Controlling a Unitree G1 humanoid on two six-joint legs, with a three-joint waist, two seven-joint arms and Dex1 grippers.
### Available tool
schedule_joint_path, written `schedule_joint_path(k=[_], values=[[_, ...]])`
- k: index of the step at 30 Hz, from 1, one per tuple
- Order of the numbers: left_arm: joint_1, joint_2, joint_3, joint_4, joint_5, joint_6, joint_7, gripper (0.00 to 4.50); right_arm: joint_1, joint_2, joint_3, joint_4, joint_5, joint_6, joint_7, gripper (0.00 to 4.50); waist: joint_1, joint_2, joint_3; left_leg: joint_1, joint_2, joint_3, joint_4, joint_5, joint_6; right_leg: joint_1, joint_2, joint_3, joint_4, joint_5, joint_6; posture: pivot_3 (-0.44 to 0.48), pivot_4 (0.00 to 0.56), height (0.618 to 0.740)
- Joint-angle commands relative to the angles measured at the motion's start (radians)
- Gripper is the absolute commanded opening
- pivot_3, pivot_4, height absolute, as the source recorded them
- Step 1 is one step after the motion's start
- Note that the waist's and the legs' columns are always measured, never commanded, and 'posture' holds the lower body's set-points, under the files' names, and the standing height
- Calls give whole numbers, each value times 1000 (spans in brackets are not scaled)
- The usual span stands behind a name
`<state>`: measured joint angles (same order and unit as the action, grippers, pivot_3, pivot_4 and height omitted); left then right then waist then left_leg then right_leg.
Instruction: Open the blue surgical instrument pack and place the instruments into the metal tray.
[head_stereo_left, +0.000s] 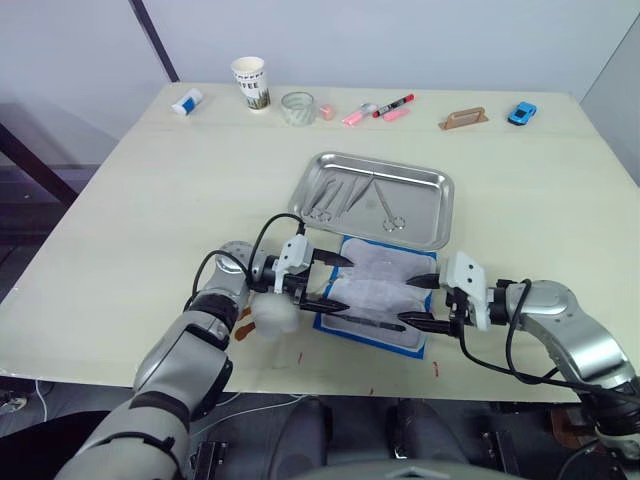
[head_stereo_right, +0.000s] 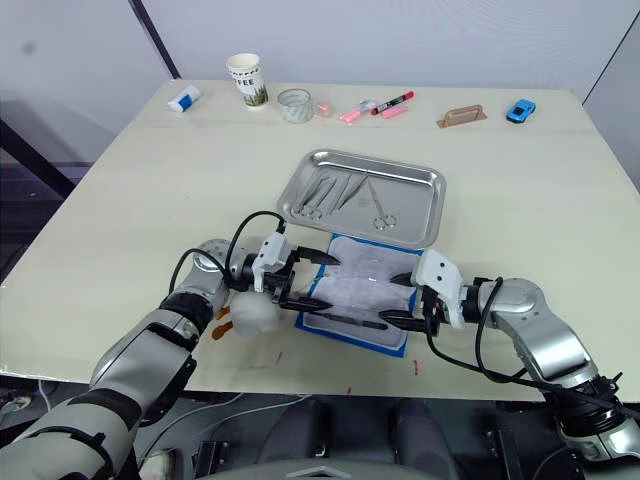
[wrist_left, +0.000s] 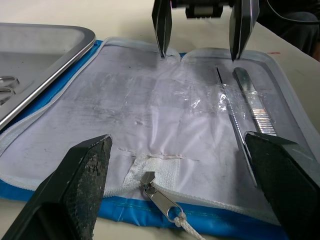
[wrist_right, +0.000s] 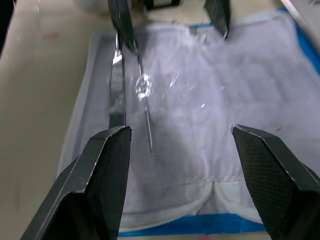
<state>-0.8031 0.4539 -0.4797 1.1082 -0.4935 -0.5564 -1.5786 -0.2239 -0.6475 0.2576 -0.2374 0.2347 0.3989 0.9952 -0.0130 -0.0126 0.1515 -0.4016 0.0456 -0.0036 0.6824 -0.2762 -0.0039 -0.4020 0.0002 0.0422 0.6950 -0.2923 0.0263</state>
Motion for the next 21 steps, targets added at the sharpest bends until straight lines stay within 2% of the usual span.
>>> schedule_joint_path(k=[1,6,7,9,11,12,13,14,21], values=[[23,-5,-23,28,34,2,-36,4500,-17,-5,14,16,-46,-61,-1,3524,0,0,0,0,0,0,0,0,0,0,0,0,0,0,0,0,150,725],[24,-4,-24,25,33,1,-36,4500,-15,8,32,32,-65,-71,-1,3524,0,0,0,0,0,0,0,0,0,0,0,0,0,0,0,0,150,725],[24,-4,-24,25,33,2,-36,4500,-14,10,36,34,-69,-72,1,2979,0,0,0,0,0,0,0,0,0,0,0,0,0,0,-1,0,150,725],[24,-4,-25,26,34,2,-36,4500,-14,7,46,35,-76,-75,10,2486,-1,0,0,1,0,0,0,0,0,0,0,0,0,0,-1,0,150,725],[23,-4,-24,26,35,1,-36,4500,-13,10,48,31,-68,-74,15,1444,0,0,0,1,0,0,0,0,0,1,0,0,0,0,-1,0,150,725],[23,-4,-24,27,35,1,-36,4500,-13,9,51,28,-67,-72,18,1087,0,0,0,2,0,0,0,0,0,1,0,0,0,0,-1,0,150,725],[23,-4,-24,27,36,1,-36,4500,-14,9,53,27,-67,-71,20,264,0,0,0,2,0,0,0,0,0,2,0,0,0,0,-1,0,150,725],[22,-4,-23,27,36,1,-36,4500,-15,8,56,27,-70,-71,21,28,-1,0,0,2,0,0,0,0,0,2,0,0,0,0,-1,0,150,725],[22,-3,-24,27,36,1,-36,4500,-13,-10,53,5,-71,-70,34,28,0,0,0,2,0,0,0,0,0,2,0,0,0,0,-1,0,150,725]])
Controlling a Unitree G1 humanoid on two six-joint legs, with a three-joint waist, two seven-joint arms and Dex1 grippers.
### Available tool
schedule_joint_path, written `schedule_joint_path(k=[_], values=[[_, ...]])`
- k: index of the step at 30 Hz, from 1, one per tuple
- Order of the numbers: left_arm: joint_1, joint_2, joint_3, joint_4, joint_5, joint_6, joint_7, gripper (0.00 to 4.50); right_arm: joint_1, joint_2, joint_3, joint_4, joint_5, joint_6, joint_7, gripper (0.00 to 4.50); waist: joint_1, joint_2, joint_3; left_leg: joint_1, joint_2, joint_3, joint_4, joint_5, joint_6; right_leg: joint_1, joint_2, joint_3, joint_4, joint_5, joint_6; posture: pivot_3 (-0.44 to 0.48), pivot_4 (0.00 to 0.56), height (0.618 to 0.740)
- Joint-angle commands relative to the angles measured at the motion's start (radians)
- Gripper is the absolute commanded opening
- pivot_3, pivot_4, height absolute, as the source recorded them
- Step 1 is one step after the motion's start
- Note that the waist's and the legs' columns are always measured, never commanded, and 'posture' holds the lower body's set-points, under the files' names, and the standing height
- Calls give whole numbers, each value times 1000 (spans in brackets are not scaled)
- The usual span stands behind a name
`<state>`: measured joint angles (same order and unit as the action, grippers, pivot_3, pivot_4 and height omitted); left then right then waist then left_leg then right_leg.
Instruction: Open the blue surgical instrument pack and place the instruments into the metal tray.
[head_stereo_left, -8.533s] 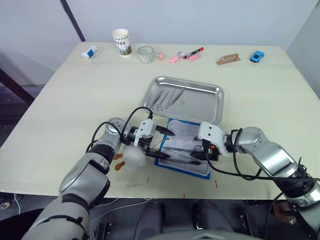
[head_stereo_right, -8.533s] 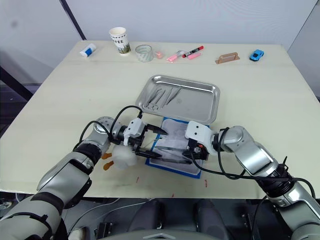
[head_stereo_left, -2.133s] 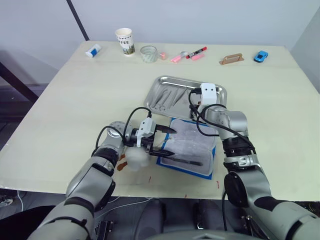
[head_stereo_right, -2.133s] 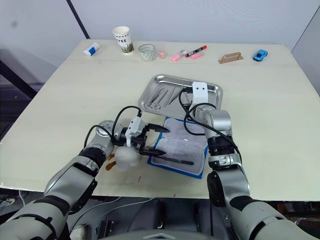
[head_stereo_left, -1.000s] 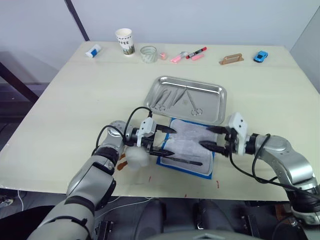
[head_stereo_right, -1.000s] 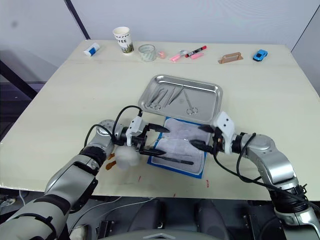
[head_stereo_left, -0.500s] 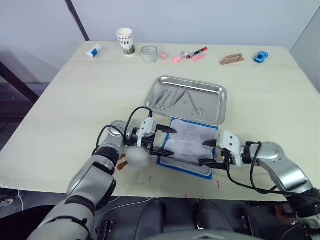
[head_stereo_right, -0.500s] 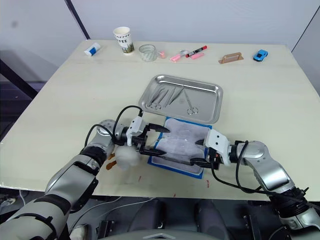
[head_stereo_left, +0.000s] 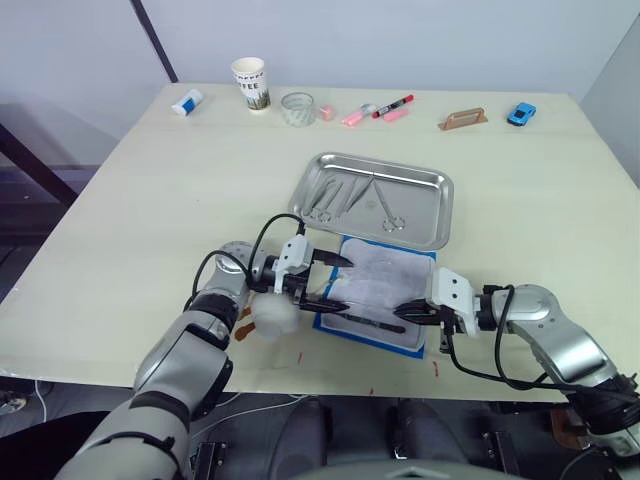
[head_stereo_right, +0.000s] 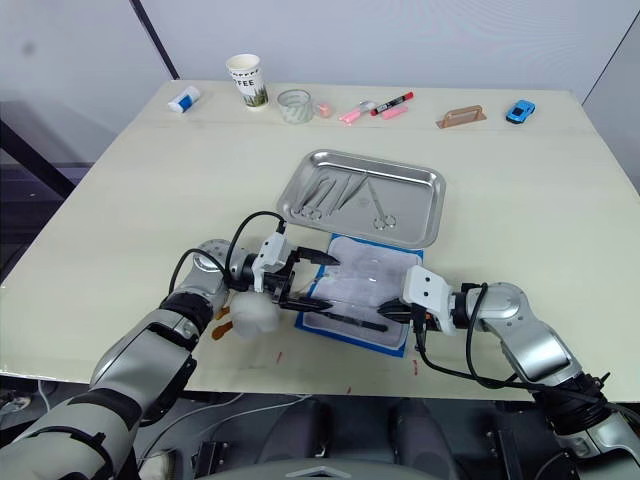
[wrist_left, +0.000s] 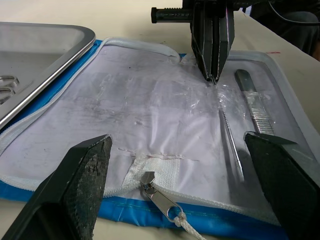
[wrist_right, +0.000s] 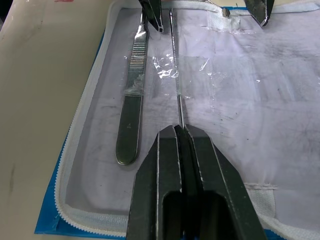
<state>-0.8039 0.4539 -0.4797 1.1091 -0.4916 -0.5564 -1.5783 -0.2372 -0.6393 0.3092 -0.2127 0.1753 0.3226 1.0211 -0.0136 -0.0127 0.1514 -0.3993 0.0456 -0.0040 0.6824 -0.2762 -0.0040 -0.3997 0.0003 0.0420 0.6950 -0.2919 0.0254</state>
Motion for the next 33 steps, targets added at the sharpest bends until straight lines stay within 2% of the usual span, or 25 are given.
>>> schedule_joint_path(k=[1,21,33], values=[[23,-3,-25,26,33,1,-36,4500,2,-22,-1,-27,-12,7,11,28,0,0,0,0,0,0,0,0,0,0,0,0,0,0,0,0,150,725],[26,1,-30,21,30,1,-36,4500,-19,-208,-120,-232,72,165,66,28,1,0,0,0,0,0,0,0,0,0,0,0,0,0,0,0,150,725],[26,-4,-31,22,29,0,-36,4500,50,-323,-227,-196,90,92,119,28,2,0,0,0,0,0,0,0,0,0,0,0,-1,0,0,0,150,725]])
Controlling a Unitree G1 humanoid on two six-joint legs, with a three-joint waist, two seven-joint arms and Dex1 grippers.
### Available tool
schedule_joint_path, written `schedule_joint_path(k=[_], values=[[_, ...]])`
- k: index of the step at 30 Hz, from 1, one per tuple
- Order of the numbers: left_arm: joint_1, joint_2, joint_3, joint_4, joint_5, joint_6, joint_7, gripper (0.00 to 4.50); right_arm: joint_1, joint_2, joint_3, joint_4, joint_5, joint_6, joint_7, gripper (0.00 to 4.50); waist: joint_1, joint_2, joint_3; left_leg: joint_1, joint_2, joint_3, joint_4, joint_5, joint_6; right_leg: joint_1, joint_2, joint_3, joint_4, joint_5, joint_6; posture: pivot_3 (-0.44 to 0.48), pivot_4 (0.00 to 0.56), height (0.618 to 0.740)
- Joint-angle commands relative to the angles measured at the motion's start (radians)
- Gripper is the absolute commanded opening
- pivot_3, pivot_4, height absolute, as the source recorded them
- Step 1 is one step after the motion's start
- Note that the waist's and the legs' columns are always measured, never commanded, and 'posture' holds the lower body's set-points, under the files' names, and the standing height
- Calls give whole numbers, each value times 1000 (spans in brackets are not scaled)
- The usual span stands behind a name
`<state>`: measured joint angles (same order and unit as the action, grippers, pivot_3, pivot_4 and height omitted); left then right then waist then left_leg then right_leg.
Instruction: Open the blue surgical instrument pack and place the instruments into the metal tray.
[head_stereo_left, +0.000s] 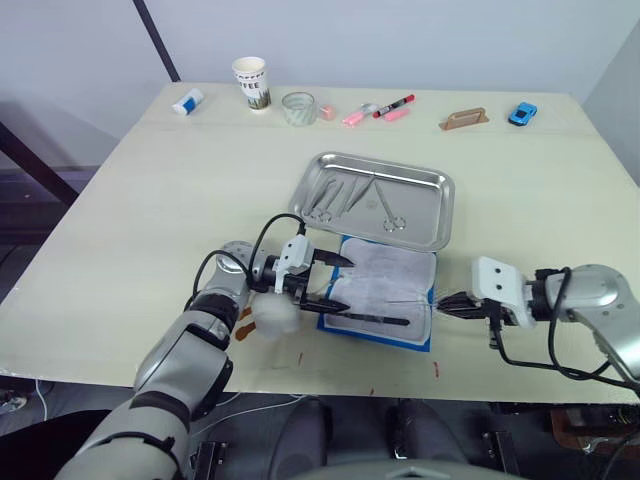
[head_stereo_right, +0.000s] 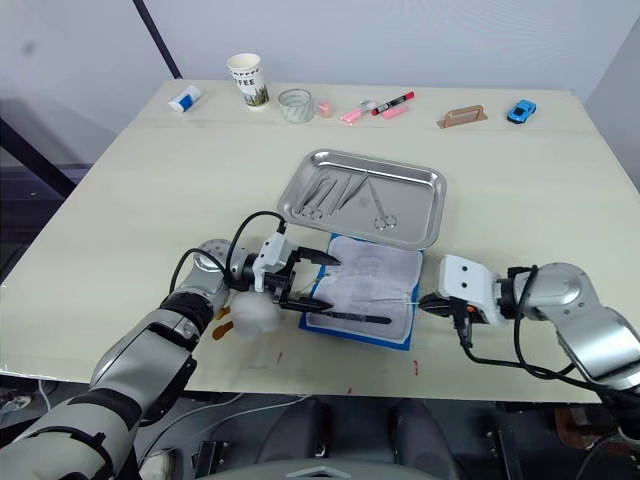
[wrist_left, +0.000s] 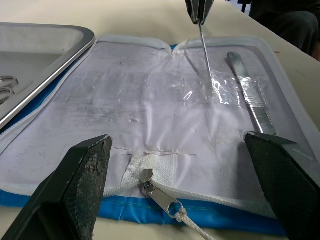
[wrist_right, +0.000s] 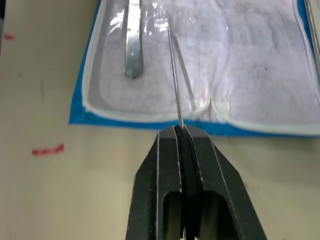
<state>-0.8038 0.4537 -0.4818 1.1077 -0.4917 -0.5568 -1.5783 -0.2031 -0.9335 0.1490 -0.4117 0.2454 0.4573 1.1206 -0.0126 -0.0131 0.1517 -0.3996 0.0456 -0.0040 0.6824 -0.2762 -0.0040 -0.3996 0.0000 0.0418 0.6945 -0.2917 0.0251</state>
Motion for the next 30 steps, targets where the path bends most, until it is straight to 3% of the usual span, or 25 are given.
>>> schedule_joint_path(k=[1,15,30], values=[[26,-4,-28,23,29,1,-36,4500,26,-38,-79,10,21,-52,25,28,1,0,0,0,0,0,0,0,0,0,0,0,0,0,0,0,150,725],[25,-6,-23,30,33,0,-36,4500,53,-90,-221,182,45,-179,77,28,1,0,0,1,0,0,0,0,0,1,0,0,0,0,0,0,150,725],[26,-7,-23,31,36,-4,-36,4500,-337,351,-138,148,61,498,-522,28,3,1,0,0,0,-1,0,0,0,1,0,0,1,1,-1,0,150,725]])
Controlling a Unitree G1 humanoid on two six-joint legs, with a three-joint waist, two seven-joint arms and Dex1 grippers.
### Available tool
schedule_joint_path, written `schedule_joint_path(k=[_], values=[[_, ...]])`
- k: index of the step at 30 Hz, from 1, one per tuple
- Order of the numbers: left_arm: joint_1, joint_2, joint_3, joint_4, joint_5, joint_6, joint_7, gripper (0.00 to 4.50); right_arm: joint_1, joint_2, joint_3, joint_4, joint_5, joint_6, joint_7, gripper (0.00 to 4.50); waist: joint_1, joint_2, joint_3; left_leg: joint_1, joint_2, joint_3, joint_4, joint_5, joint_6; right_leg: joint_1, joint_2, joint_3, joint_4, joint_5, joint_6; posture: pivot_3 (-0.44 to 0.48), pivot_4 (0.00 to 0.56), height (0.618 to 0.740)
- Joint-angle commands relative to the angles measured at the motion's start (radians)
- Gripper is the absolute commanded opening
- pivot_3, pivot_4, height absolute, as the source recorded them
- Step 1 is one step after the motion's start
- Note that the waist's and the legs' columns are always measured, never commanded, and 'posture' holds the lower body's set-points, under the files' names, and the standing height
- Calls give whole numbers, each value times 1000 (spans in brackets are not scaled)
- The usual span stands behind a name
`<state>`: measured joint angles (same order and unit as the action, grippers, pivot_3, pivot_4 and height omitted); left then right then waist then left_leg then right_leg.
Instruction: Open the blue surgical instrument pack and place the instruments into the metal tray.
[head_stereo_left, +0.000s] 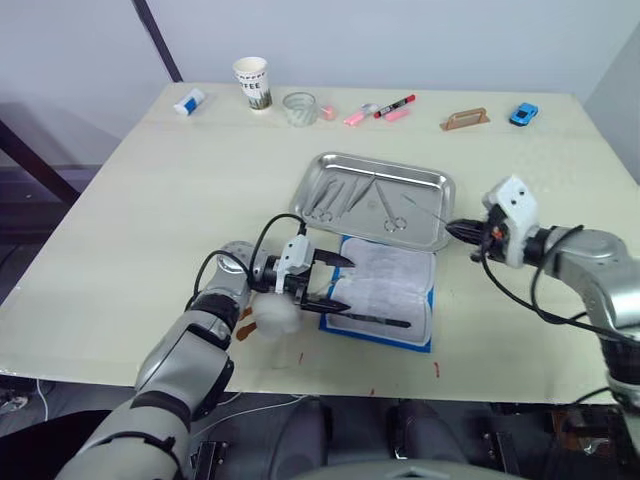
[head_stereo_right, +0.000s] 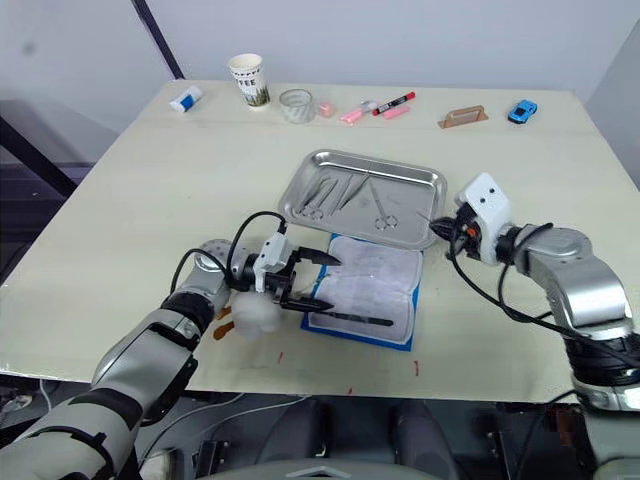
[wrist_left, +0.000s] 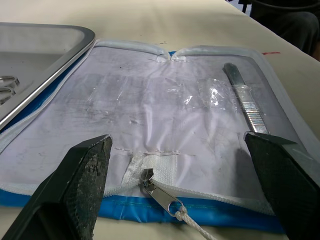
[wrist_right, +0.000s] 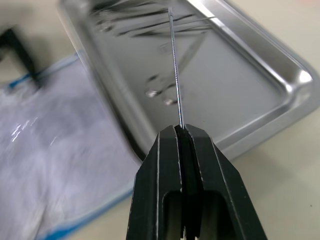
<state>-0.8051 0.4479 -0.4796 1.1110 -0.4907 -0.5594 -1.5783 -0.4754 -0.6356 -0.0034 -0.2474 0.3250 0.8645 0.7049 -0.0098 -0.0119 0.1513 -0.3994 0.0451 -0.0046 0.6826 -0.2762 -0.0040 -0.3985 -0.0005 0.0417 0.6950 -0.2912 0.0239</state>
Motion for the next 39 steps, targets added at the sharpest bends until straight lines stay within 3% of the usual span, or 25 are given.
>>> schedule_joint_path(k=[1,6,13,19,33,34,35,39], values=[[28,-1,-25,28,34,-2,-36,4500,-80,75,21,-12,-23,110,-130,28,-1,0,0,0,0,0,0,0,0,0,0,0,0,0,0,0,150,725],[27,0,-24,28,35,-2,-36,4500,-189,230,52,105,-104,180,-326,28,-4,1,0,0,0,0,0,0,0,0,0,1,1,0,0,0,150,725],[23,-1,-22,33,38,-1,-36,4500,-278,351,63,264,-157,178,-439,28,-2,1,0,-1,0,0,0,0,0,-1,0,0,1,0,0,0,150,725],[25,-2,-22,31,37,-3,-36,4500,-320,394,69,382,-189,127,-467,28,-3,1,0,0,0,0,0,0,0,-1,0,0,1,0,0,0,150,725],[36,3,-28,21,33,-2,-36,4500,-334,446,59,482,-195,41,-449,28,-5,1,0,-1,0,0,0,0,0,-1,0,0,1,0,0,0,150,725],[37,3,-28,19,32,-2,-36,4500,-333,444,62,482,-199,35,-448,666,-5,1,0,0,0,0,0,0,0,-1,0,0,1,0,0,0,150,725],[37,3,-28,19,32,-1,-36,4500,-332,442,65,482,-203,30,-446,845,-5,1,0,0,0,0,0,0,0,-1,0,0,1,0,0,0,150,725],[39,4,-29,18,32,-1,-36,4500,-329,434,72,463,-208,21,-436,2550,-5,1,0,-1,0,0,0,0,0,-1,0,0,1,0,0,0,150,725]])
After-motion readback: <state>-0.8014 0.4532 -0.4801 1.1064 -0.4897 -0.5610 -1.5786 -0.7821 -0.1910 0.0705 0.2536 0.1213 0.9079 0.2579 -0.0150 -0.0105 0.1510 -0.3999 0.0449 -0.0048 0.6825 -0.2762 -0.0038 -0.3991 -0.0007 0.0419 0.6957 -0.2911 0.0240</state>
